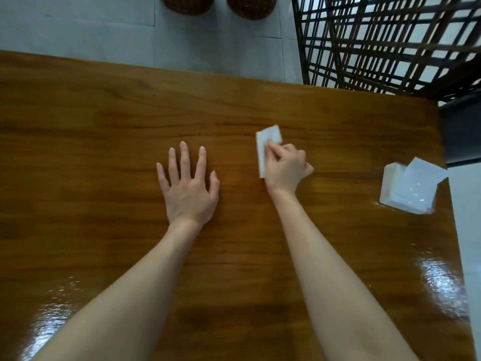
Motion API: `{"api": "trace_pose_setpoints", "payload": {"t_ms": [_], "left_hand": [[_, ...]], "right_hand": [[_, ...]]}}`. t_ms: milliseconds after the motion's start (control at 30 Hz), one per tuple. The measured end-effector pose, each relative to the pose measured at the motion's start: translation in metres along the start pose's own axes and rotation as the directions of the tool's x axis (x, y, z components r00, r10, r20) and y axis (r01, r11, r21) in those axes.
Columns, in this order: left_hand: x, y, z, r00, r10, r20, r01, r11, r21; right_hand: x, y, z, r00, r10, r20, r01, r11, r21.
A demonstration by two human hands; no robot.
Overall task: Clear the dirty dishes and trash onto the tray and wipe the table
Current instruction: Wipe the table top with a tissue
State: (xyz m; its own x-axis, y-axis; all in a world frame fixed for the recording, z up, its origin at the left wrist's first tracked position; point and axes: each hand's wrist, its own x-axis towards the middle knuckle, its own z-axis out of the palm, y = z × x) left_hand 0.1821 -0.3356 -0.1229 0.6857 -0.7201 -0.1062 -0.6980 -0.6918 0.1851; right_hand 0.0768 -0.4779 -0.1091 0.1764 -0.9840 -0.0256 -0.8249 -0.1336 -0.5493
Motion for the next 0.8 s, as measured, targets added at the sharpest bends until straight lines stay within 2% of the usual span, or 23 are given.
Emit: {"api": "trace_pose_setpoints", "payload": {"t_ms": [67,133,267,367,433,533,600,733,800], "left_hand": [[-0.001,0.0,0.0,1.0,0.01,-0.005,-0.01,1.0,-0.004],[0.002,0.001,0.001,1.0,0.007,0.002,-0.007,1.0,-0.012],[-0.002,-0.002,-0.003,1.0,0.019,0.006,-0.019,0.998,-0.055],[-0.005,-0.007,-0.008,0.999,0.04,0.008,-0.039,0.992,-0.117],[-0.014,-0.013,-0.014,0.999,0.045,-0.015,-0.046,0.991,-0.127],[-0.032,-0.029,-0.018,0.998,0.039,-0.047,-0.043,0.994,-0.1],[-0.045,-0.044,-0.017,0.999,0.007,-0.037,-0.009,0.998,-0.06],[-0.058,-0.055,-0.013,1.0,-0.014,-0.007,0.014,1.0,-0.018],[-0.059,-0.052,-0.012,1.0,-0.013,-0.016,0.012,1.0,-0.009]], "right_hand": [[0.004,0.017,-0.015,0.981,0.172,-0.086,-0.171,0.985,0.02],[-0.003,0.014,-0.011,0.974,0.209,-0.089,-0.206,0.978,0.036],[-0.068,-0.009,0.004,0.998,-0.034,0.052,0.031,0.998,0.05],[-0.096,0.004,-0.006,0.991,-0.091,0.096,0.089,0.996,0.029],[-0.093,0.02,-0.02,0.996,-0.025,0.083,0.025,1.0,-0.004],[-0.081,0.04,-0.037,0.979,0.202,-0.017,-0.202,0.979,0.022],[-0.085,0.036,-0.035,0.965,0.259,-0.046,-0.256,0.965,0.062],[-0.114,0.002,-0.008,0.994,0.051,0.092,-0.06,0.993,0.102],[-0.118,-0.003,-0.001,0.993,0.013,0.121,-0.029,0.991,0.133]]}}
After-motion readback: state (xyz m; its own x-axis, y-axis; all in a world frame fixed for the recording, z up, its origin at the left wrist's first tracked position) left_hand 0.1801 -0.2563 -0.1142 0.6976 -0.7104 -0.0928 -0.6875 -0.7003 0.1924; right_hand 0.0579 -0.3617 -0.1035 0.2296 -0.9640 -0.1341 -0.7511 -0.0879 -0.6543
